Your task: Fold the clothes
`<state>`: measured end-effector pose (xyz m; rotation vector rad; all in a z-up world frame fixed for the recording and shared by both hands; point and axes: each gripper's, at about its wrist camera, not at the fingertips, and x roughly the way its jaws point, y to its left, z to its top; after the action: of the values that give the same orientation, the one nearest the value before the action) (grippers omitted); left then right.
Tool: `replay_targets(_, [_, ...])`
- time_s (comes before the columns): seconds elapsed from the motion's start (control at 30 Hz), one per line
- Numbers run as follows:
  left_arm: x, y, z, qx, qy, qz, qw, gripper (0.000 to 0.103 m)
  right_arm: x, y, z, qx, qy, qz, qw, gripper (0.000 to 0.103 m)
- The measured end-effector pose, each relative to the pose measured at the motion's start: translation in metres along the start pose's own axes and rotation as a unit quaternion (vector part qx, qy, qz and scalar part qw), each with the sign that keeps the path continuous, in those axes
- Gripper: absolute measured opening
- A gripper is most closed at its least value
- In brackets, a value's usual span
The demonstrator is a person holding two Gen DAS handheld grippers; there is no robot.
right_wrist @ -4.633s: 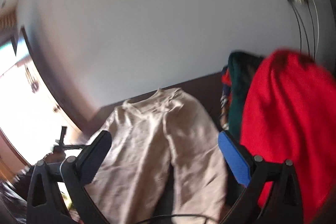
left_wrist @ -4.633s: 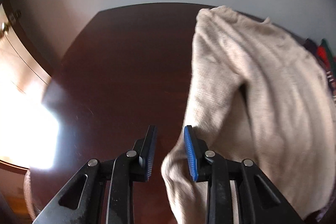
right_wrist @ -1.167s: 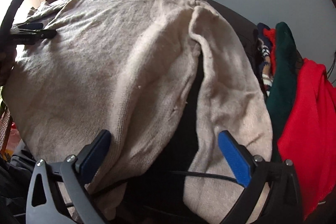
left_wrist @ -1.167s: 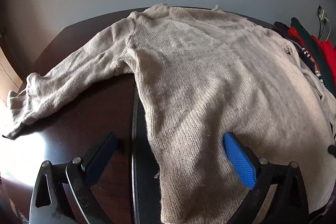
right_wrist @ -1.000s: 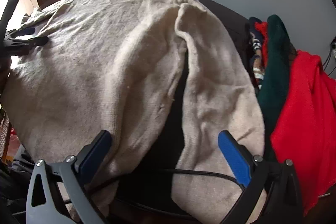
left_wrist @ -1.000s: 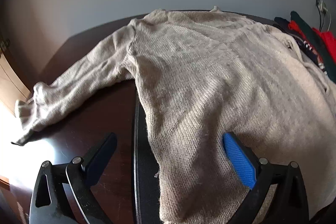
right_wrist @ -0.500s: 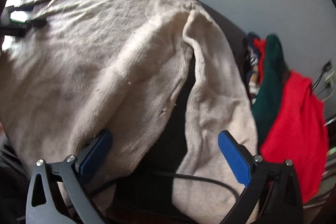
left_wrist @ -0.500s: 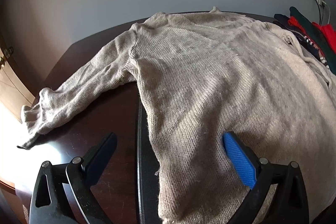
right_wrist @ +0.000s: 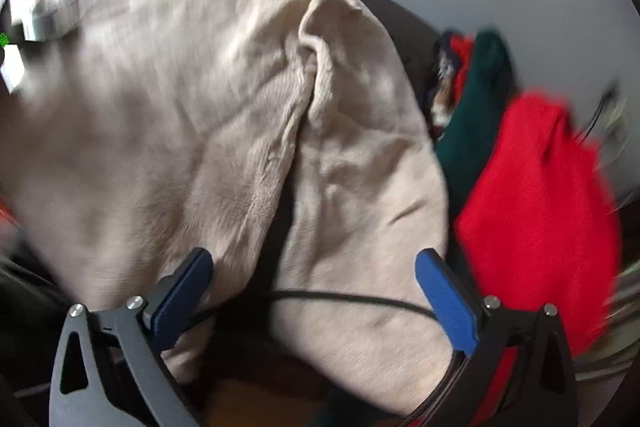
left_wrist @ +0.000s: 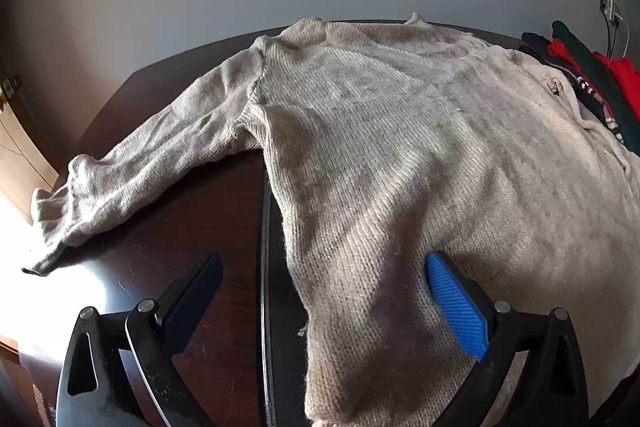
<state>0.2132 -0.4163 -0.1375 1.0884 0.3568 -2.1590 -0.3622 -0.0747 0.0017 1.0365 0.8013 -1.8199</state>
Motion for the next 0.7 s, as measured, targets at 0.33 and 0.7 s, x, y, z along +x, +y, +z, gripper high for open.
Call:
replay_targets(0.33, [0.004,0.007,0.0,-0.026,0.013,-0.027,0.9992,0.102,-0.039,-0.109,-0.06,0.253,-0.063,0.152,0.953,0.087])
replay_targets(0.7, [0.004,0.005,0.0,-0.026,0.013,-0.026,0.9992,0.102,-0.018,-0.062,-0.076,0.164,0.069,0.401,0.898,0.091])
